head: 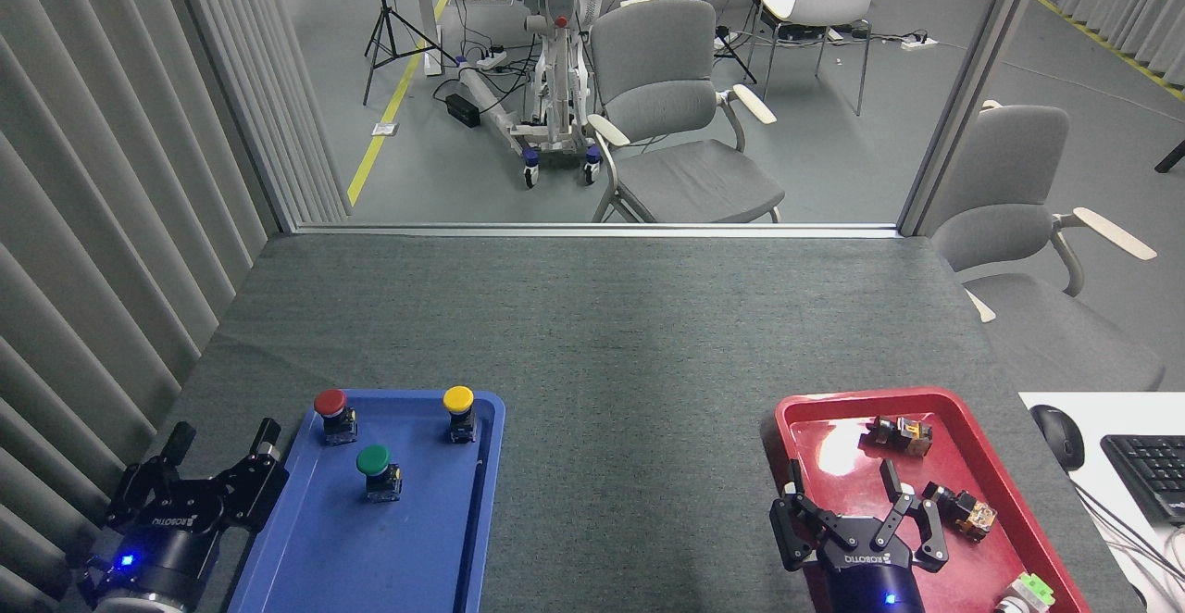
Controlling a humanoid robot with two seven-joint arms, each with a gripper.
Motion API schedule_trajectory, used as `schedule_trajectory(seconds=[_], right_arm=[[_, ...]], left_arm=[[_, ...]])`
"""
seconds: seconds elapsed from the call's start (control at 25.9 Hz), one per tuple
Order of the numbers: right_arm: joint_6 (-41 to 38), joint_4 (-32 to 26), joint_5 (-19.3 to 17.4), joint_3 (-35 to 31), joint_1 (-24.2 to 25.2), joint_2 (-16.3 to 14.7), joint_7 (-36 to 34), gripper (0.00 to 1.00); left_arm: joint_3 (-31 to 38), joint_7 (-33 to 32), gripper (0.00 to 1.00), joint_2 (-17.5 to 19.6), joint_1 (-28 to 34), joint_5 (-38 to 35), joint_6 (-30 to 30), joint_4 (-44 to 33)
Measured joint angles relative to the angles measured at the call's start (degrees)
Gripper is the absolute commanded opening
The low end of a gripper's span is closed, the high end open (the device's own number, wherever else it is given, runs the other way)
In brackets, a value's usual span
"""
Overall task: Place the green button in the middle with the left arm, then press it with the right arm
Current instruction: 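Move the left gripper forward toward the green button on the blue tray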
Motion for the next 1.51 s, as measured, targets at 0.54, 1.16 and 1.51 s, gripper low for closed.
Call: schedule_trajectory(seconds=[0.54, 1.16, 1.51], right_arm=[[0.3, 0.1, 0.1, 0.1, -0.1, 0.3, 0.3, 1.0], [0.2, 0.2, 0.1, 0.1, 0.1, -0.1, 0.3, 1.0], [0.4, 0.4, 0.0, 0.1, 0.3, -0.1, 0.5, 1.0]], left_arm=[[-0.2, 0.4, 1.0, 1.2, 0.8, -0.2, -0.1, -0.9], [0.1, 11.5, 1.0, 0.9, 3.4, 0.2, -4.1, -0.5], [0.4, 3.5, 1.0, -0.1, 5.1, -0.8, -9.3, -0.2]])
